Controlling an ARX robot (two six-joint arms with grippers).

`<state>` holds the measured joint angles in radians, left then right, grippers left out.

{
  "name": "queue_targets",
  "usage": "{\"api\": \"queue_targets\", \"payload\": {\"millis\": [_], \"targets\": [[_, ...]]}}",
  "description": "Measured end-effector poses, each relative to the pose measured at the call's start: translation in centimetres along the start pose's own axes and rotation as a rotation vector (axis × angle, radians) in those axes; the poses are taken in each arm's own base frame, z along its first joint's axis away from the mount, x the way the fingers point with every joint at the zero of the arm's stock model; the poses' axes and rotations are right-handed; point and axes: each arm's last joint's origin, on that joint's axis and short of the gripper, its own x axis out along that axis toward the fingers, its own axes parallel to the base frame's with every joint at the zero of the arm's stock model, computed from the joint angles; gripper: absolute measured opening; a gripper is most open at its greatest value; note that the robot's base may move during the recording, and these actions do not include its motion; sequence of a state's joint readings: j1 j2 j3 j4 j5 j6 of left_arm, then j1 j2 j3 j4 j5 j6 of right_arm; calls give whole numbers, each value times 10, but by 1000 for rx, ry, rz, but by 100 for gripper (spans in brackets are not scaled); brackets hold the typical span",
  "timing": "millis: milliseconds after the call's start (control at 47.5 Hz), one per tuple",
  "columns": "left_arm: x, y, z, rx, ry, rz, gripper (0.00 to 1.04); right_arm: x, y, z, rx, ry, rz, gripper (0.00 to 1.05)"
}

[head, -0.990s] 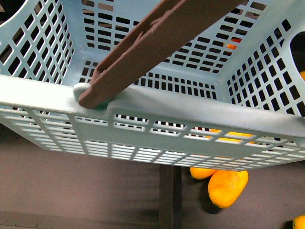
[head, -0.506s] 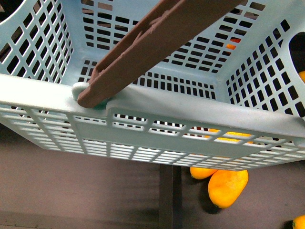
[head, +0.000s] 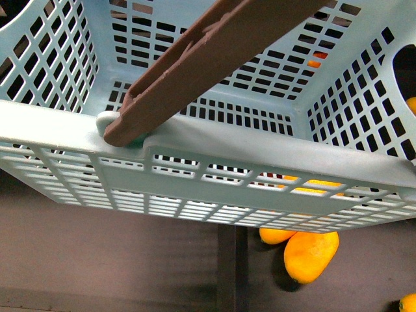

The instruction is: Pick lemon and mango into basket

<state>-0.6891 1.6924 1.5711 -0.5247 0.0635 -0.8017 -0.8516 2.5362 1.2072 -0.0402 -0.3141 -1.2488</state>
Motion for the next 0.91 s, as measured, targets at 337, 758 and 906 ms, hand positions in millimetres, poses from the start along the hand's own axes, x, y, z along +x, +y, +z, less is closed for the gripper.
{"api": "queue_targets", "payload": {"millis": [337, 758, 906], "targets": [[0, 0, 0, 0, 0, 0, 8, -11, 0, -6, 30, -9, 9, 58], [0, 0, 0, 0, 0, 0, 8, -89, 6, 9, 107, -287, 1, 58], [0, 0, 0, 0, 0, 0, 8, -126, 21, 14, 149, -432, 36, 58]]}}
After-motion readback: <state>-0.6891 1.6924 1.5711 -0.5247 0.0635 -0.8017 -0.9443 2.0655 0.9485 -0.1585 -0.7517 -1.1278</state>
